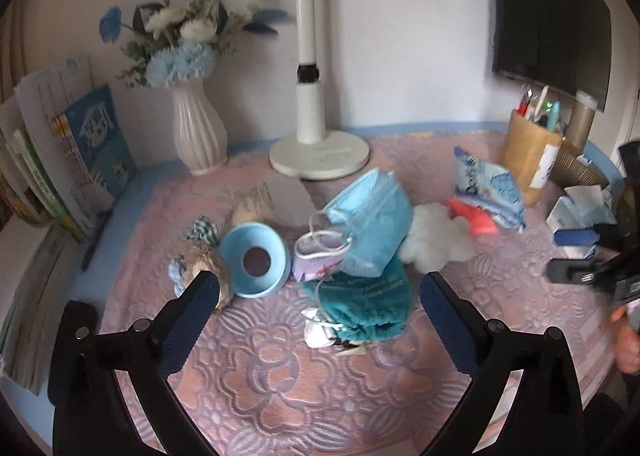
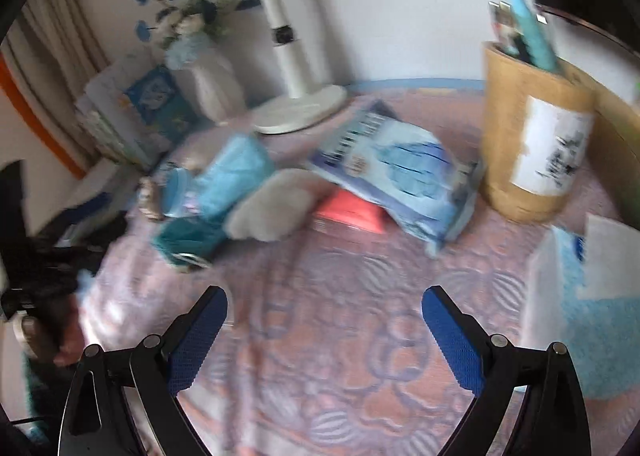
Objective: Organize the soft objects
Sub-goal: 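Grasp the plush monkey with the left gripper while the right gripper grasps the blue mask, then carry the monkey and mask to the woven tray and open both grippers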
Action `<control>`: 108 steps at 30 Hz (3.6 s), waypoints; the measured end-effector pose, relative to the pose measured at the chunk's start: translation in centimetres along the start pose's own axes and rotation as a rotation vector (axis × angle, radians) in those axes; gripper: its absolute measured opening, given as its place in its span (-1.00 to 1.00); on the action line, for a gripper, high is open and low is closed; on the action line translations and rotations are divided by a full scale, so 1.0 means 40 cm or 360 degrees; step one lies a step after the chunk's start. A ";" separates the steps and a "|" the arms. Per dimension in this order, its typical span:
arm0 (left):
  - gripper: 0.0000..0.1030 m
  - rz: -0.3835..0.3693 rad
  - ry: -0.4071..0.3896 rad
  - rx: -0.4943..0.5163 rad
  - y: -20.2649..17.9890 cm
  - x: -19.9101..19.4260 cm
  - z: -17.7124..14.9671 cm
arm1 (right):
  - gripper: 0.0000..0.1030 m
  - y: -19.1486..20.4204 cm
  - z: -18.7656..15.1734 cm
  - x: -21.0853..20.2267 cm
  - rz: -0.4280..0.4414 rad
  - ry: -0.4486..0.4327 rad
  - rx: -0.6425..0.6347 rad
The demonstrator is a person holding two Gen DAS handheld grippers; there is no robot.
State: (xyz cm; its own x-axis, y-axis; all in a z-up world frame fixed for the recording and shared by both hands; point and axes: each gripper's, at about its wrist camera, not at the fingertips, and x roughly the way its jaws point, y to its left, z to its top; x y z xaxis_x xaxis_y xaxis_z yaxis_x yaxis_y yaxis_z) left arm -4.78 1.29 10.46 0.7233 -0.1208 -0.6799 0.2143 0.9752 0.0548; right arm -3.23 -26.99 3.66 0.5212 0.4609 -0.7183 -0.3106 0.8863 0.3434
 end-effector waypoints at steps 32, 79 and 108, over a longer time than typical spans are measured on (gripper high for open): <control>0.92 0.0492 0.0166 -0.0527 0.230 0.199 -0.019 | 0.90 0.261 0.227 0.158 -0.0128 -0.0129 -0.0604; -0.10 0.0063 -0.0132 -0.0539 0.182 0.125 -0.027 | -0.42 0.029 0.048 -0.062 -0.0050 -0.0175 -0.0027; -0.09 -0.0678 0.0074 -0.0182 -0.336 0.137 -0.050 | 0.15 -0.149 -0.166 -0.059 -0.0048 0.0014 0.0266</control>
State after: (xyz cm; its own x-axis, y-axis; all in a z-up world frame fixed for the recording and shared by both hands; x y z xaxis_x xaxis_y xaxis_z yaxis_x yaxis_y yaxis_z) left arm -5.02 -12.11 4.53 0.5552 -0.5104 -0.6567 0.4107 0.8548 -0.3171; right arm -7.87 -33.64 -0.71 0.5211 0.4345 -0.7346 -0.1580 0.8950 0.4172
